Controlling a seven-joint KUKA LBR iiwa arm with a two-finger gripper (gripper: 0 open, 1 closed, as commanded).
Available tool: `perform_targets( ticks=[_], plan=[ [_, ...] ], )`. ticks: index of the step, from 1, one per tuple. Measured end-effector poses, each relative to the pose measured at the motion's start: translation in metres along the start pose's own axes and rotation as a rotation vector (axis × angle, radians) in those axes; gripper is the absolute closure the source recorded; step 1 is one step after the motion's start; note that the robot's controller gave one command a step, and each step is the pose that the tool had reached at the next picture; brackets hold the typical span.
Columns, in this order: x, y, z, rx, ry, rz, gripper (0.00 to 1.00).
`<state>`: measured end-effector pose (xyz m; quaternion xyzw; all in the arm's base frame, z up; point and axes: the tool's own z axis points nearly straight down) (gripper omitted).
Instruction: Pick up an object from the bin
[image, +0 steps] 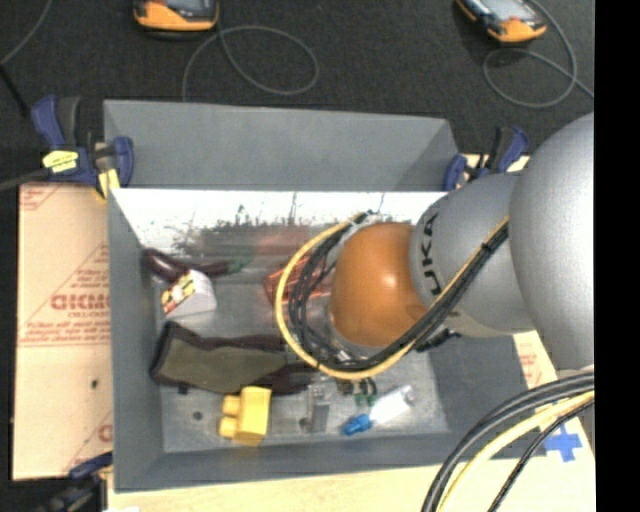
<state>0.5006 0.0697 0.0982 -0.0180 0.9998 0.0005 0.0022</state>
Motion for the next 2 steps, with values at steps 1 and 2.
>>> perform_targets(
  ticks=[1,2],
  plan=[
    [-0.0333,0.028,0.0269,0.002,-0.007,0.053,1.0],
    [-0.0333,0.028,0.0269,0.002,-0.007,0.053,1.0]
  ],
)
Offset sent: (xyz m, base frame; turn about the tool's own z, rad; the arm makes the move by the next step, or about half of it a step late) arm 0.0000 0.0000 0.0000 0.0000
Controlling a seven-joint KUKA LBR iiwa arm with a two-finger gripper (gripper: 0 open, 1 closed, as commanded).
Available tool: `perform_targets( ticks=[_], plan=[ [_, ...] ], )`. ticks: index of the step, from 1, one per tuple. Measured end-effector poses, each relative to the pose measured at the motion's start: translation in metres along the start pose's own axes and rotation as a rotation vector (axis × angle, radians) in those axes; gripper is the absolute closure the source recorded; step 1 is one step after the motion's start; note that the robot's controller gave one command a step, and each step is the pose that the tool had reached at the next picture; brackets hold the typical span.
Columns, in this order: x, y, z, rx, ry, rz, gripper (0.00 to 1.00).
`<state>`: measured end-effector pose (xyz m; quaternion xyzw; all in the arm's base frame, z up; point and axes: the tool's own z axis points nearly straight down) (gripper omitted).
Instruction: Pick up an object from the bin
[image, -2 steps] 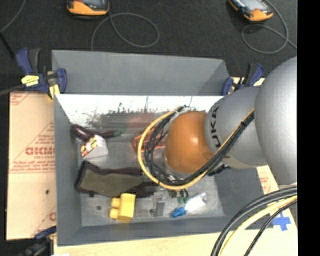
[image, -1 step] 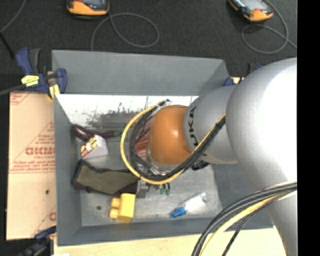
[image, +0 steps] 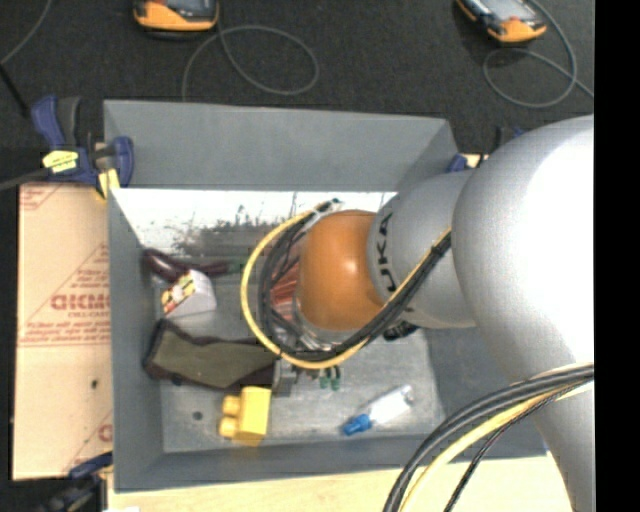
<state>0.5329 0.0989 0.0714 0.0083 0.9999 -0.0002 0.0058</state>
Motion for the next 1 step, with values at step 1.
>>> perform_targets(
  ticks=[1],
  plan=[
    [-0.0007,0.0051,-0.0398,0.002,0.008,-0.004,1.0]
  ],
)
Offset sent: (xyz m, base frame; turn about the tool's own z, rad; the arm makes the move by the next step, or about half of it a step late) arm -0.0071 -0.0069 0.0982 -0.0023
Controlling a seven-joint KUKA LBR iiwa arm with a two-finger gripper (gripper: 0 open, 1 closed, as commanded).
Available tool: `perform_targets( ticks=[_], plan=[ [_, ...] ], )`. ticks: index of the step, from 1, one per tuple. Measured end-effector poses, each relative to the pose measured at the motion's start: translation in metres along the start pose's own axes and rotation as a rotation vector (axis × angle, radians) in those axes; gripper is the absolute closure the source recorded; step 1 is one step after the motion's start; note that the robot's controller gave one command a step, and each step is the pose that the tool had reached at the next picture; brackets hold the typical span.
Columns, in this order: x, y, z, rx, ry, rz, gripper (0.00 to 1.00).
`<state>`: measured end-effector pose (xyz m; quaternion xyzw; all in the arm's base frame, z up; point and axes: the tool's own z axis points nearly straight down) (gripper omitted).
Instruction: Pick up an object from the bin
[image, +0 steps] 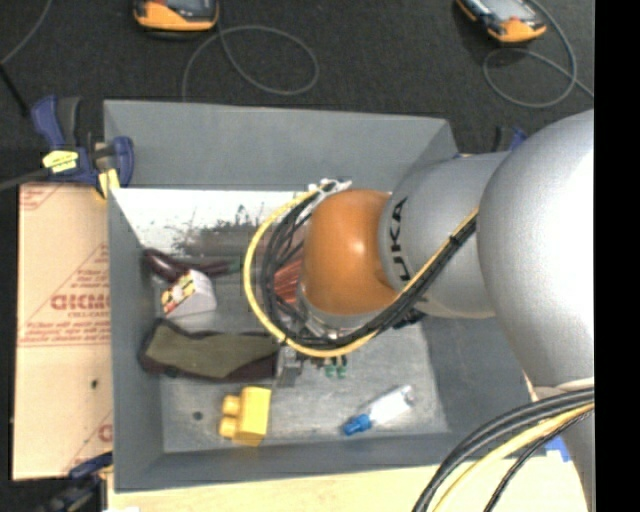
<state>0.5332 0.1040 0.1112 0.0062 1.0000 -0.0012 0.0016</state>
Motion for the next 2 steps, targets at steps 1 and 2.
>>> perform_targets(
  ticks=[1,2],
  plan=[
    [0.004,-0.008,-0.045,-0.002,-0.008,0.002,1.0],
    [-0.001,0.001,-0.098,0.0,-0.002,0.043,1.0]
  ],
)
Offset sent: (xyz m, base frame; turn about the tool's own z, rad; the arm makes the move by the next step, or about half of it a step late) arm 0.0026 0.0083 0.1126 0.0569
